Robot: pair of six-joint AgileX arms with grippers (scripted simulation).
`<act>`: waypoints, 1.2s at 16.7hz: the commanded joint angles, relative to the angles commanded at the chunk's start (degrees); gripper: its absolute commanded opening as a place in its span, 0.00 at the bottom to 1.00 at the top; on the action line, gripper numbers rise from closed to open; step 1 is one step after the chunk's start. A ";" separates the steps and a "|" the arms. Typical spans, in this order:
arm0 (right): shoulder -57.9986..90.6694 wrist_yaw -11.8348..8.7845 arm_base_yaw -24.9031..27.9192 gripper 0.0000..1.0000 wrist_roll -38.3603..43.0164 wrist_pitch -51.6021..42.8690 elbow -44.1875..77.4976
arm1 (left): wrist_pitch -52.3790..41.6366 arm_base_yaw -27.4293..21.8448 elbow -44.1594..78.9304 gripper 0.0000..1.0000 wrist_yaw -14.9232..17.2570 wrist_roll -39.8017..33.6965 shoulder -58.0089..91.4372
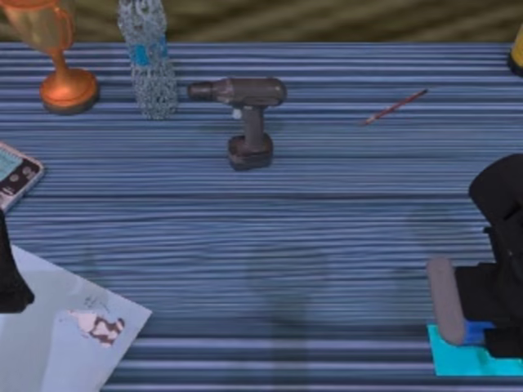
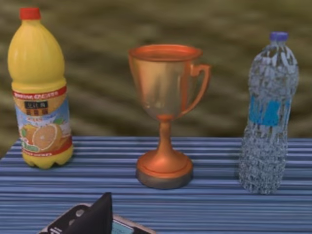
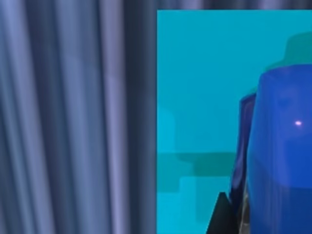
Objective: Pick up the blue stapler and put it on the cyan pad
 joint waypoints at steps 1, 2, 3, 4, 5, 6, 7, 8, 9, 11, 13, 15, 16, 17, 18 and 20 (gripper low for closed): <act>0.00 0.00 0.00 0.00 0.00 0.00 0.00 | 0.00 0.00 0.00 1.00 0.00 0.00 0.00; 0.00 0.00 0.00 0.00 0.00 0.00 0.00 | 0.00 0.00 0.00 1.00 0.00 0.00 0.00; 0.00 0.00 0.00 0.08 0.00 0.00 0.00 | 0.00 0.00 0.00 1.00 0.00 0.00 0.00; 0.00 0.00 0.00 0.15 0.00 0.00 0.00 | 0.00 0.00 0.00 1.00 0.00 0.00 0.00; 0.00 0.00 0.00 0.23 0.00 0.00 0.00 | 0.00 0.00 0.00 1.00 0.00 0.00 0.00; 0.00 0.00 0.00 0.30 0.00 0.00 0.00 | 0.00 0.00 0.00 1.00 0.00 0.00 0.00; 0.00 0.00 0.00 0.38 0.00 0.00 0.00 | 0.00 0.00 0.00 1.00 0.00 0.00 0.00; 0.00 0.00 0.00 0.45 0.00 0.00 0.00 | 0.00 0.00 0.00 1.00 0.00 0.00 0.00; 0.00 0.00 0.00 0.53 0.00 0.00 0.00 | 0.00 0.00 0.00 1.00 0.00 0.00 0.00; 0.00 0.00 0.00 0.68 0.00 0.00 0.00 | 0.00 0.00 0.00 1.00 0.00 0.00 0.00; 0.00 0.00 0.00 0.83 0.00 0.00 0.00 | 0.00 0.00 0.00 1.00 0.00 0.00 0.00; 0.00 0.00 0.00 0.98 0.00 0.00 0.00 | 0.00 0.00 0.00 1.00 0.00 0.00 0.00; 0.00 0.00 0.00 1.00 0.00 0.00 0.00 | 0.00 0.00 0.00 1.00 0.00 0.00 0.00; 0.00 0.00 0.00 1.00 0.00 0.00 0.00 | 0.00 0.00 0.00 1.00 0.00 0.00 0.00; 0.00 0.00 0.00 1.00 0.00 0.00 0.00 | 0.00 0.00 0.00 1.00 0.00 0.00 0.00; 0.00 0.00 0.00 1.00 0.00 0.00 0.00 | 0.00 0.00 0.00 1.00 0.00 0.00 0.00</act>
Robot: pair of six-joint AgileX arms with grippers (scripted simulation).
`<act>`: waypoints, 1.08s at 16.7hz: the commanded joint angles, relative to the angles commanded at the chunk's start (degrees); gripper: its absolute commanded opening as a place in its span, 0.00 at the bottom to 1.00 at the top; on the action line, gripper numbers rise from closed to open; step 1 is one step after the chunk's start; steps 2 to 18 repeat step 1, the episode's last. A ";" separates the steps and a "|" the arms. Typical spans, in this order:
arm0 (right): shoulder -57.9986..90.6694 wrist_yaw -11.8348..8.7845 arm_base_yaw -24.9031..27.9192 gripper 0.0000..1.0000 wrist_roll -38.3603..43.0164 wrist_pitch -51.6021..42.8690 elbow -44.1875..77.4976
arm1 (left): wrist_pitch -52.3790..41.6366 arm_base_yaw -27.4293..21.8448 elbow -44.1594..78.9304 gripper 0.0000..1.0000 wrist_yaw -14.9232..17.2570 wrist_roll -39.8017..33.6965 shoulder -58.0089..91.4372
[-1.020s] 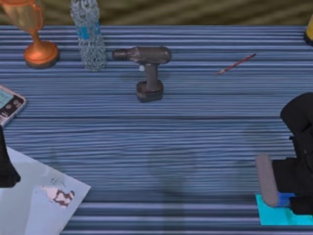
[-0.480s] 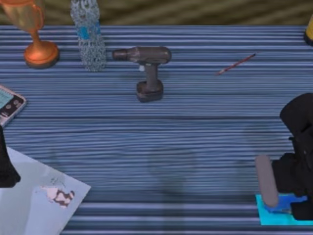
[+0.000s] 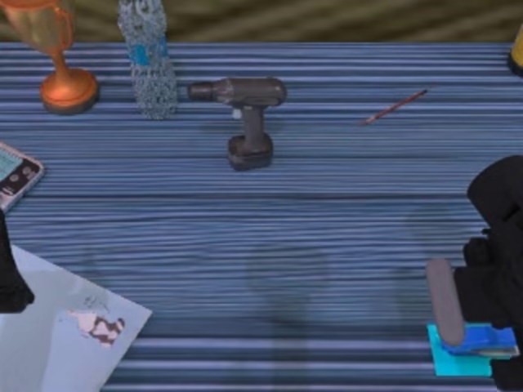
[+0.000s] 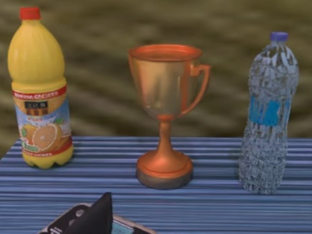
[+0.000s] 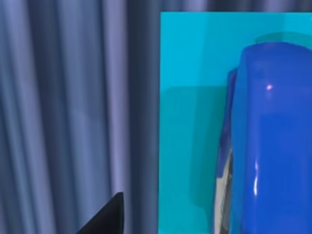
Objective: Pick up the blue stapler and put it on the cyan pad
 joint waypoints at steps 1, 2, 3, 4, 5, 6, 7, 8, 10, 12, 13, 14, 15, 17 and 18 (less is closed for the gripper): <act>0.00 0.00 0.00 1.00 0.00 0.00 0.00 | 0.00 0.00 0.00 1.00 0.00 0.00 0.00; 0.00 0.00 0.00 1.00 0.00 0.00 0.00 | 0.00 0.00 0.00 1.00 0.00 0.00 0.00; 0.00 0.00 0.00 1.00 0.00 0.00 0.00 | 0.00 0.00 0.00 1.00 0.00 0.00 0.00; 0.00 0.00 0.00 1.00 0.00 0.00 0.00 | 0.00 0.00 0.00 1.00 0.00 0.00 0.00; 0.00 0.00 0.00 1.00 0.00 0.00 0.00 | 0.00 0.00 0.00 1.00 0.00 0.00 0.00; 0.00 0.00 0.00 1.00 0.00 0.00 0.00 | 0.00 0.00 0.00 1.00 0.00 0.00 0.00; 0.00 0.00 0.00 1.00 0.00 0.00 0.00 | 0.00 0.00 0.00 1.00 0.00 0.00 0.00; 0.00 0.00 0.00 1.00 0.00 0.00 0.00 | 0.00 0.00 0.00 1.00 0.00 0.00 0.00; 0.00 0.00 0.00 1.00 0.00 0.00 0.00 | 0.00 0.00 0.00 1.00 0.00 0.00 0.00; 0.00 0.00 0.00 1.00 0.00 0.00 0.00 | 0.00 0.00 0.00 1.00 0.00 0.00 0.00; 0.00 0.00 0.00 1.00 0.00 0.00 0.00 | 0.00 0.00 0.00 1.00 0.00 0.00 0.00; 0.00 0.00 0.00 1.00 0.00 0.00 0.00 | 0.00 0.00 0.00 1.00 0.00 0.00 0.00; 0.00 0.00 0.00 1.00 0.00 0.00 0.00 | 0.00 0.00 0.00 1.00 0.00 0.00 0.00; 0.00 0.00 0.00 1.00 0.00 0.00 0.00 | 0.00 0.00 0.00 1.00 0.00 0.00 0.00; 0.00 0.00 0.00 1.00 0.00 0.00 0.00 | 0.00 0.00 0.00 1.00 0.00 0.00 0.00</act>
